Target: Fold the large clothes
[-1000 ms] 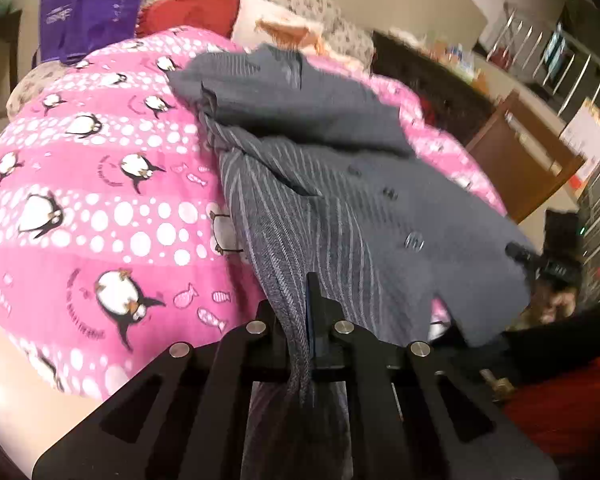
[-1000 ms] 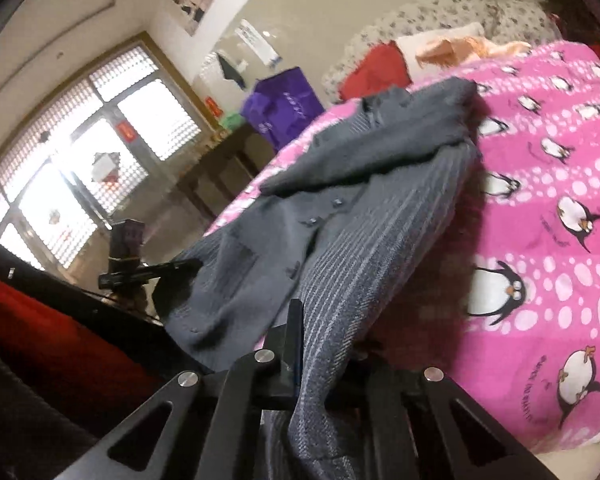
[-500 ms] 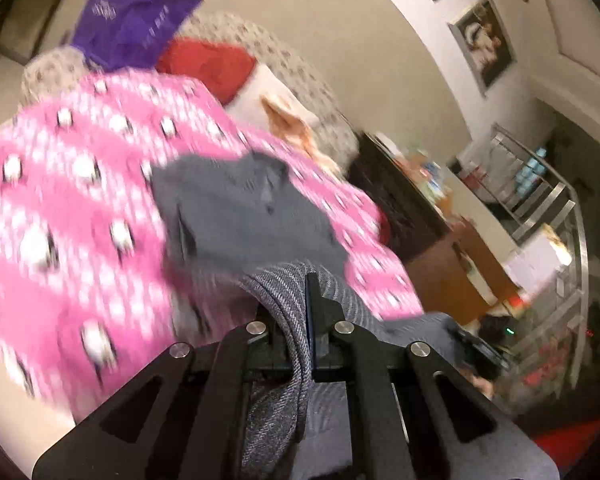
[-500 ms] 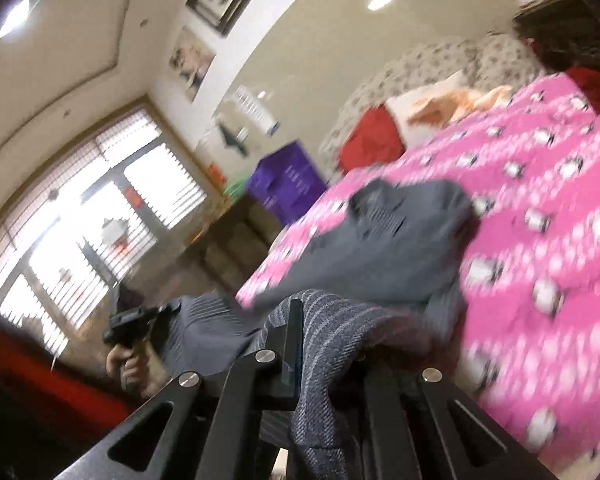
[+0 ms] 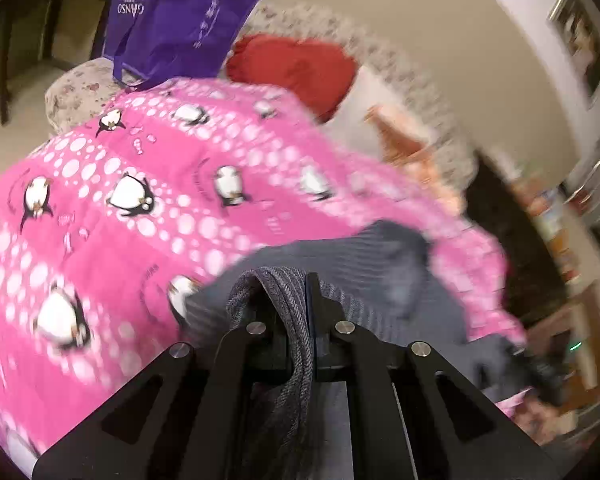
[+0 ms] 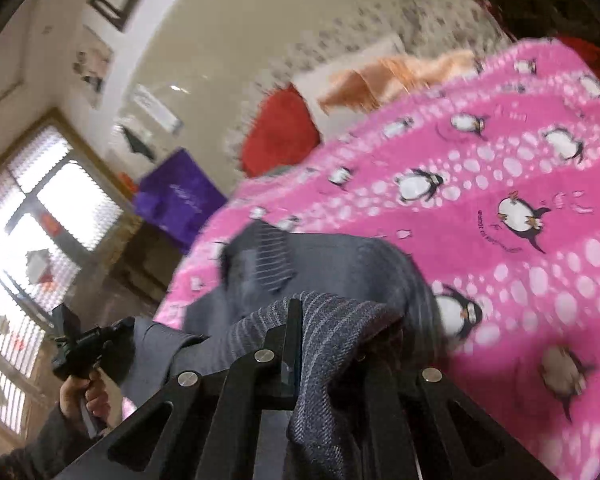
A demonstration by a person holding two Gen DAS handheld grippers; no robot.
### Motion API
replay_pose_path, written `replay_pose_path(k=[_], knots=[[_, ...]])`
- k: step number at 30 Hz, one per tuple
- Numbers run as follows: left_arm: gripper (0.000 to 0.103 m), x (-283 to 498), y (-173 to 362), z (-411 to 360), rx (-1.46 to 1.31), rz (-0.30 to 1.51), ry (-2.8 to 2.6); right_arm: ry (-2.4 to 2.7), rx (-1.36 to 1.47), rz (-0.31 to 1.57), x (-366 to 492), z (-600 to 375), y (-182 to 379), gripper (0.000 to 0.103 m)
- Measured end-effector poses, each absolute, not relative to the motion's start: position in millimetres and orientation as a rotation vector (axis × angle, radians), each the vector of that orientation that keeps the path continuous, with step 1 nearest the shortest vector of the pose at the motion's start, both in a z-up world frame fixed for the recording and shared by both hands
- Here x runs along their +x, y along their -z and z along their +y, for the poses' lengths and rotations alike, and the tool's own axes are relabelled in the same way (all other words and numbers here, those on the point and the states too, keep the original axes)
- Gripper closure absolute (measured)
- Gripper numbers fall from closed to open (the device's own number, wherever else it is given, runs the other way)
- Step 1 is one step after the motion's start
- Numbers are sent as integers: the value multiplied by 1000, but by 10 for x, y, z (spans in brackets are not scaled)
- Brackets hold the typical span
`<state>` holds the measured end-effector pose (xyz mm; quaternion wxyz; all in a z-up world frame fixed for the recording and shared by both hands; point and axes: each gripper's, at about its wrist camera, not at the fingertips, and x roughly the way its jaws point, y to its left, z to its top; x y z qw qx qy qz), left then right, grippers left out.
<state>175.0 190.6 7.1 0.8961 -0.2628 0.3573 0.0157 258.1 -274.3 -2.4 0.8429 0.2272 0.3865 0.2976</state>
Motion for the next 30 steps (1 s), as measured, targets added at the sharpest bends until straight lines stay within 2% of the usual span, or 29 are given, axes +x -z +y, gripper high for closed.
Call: replay_pose_path(k=[5,8,12,13,14,15,17,18,19,23,27,29,30], knots=[[95,2109,569,1929,-549,913,-103,-504,425,1036,3050,-2537,563,98],[94,2091,678,1934,-554,903,-90,-503,482,1022,3091,-2571,664,97],[93,2041,641,2038,-577,928,-28,-541,567,1024,3005,-2704,626,89],[87,2030,610,2083,-591,943,1,-540,599,1028,2979,-2766,591,84],[73,1998,571,2139,-617,957,36,-544,647,1027,2938,-2843,545,79],[64,1956,515,2173,-634,963,60,-553,703,1011,2881,-2940,477,77],[39,1823,384,2251,-629,949,86,-575,747,968,2731,-3070,322,73],[36,1722,294,2292,-603,931,62,-578,743,949,2644,-3118,243,69],[32,1614,208,2327,-592,903,56,-575,731,929,2552,-3159,159,60],[32,1106,-48,2349,-525,807,23,-545,643,840,2152,-3295,-154,41],[32,560,-206,1951,-410,726,78,-534,517,810,1812,-3217,-334,42],[36,429,-168,1639,-345,733,109,-606,346,812,1630,-2934,-387,67],[41,414,-114,1454,-304,748,121,-641,230,827,1520,-2727,-375,71]])
